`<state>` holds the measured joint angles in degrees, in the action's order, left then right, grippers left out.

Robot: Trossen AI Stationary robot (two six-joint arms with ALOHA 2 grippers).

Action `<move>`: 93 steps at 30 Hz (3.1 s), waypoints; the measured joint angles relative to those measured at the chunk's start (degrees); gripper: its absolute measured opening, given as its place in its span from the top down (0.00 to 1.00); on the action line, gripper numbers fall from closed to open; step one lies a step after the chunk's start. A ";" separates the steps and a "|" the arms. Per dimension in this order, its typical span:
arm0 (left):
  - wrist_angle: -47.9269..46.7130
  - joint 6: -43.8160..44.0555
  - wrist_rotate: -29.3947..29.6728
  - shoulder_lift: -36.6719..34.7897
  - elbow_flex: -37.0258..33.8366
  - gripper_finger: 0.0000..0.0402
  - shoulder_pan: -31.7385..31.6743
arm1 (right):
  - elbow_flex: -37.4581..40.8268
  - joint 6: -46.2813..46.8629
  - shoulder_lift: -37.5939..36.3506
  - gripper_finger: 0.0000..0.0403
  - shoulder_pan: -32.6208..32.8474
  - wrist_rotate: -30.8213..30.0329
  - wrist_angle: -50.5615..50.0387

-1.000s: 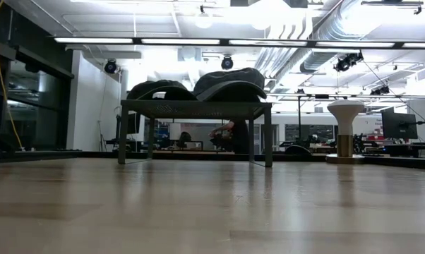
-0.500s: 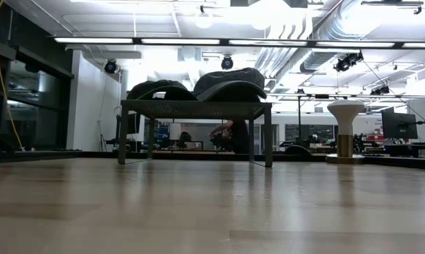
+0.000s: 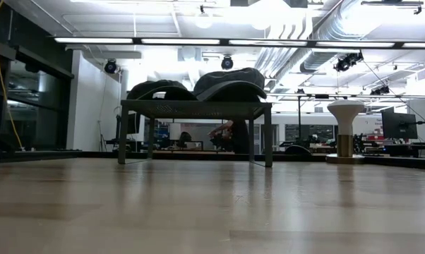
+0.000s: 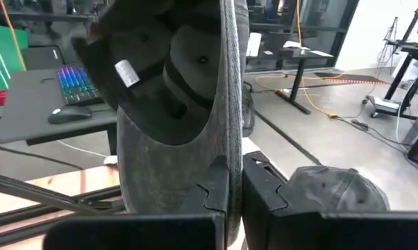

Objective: Pick & Place hat
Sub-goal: Stack the black cap on top of the black cap on the shelf

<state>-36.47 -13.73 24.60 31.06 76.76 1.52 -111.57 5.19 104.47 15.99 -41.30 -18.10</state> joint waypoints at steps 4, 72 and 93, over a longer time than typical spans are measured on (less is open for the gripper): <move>-2.88 0.23 6.04 -0.29 1.37 0.58 0.00 | 0.00 0.17 0.00 0.98 0.48 -0.37 0.05; -12.05 29.06 -36.97 15.37 1.82 0.59 0.02 | -0.11 -8.24 -0.11 0.98 -2.48 12.47 4.15; -16.14 23.20 -29.70 13.62 1.82 0.94 0.02 | -0.02 -6.59 -0.11 0.96 -2.47 12.32 3.79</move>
<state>-52.60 9.48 -5.11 44.67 78.59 1.54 -111.59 -1.40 104.36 13.52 -28.98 -14.31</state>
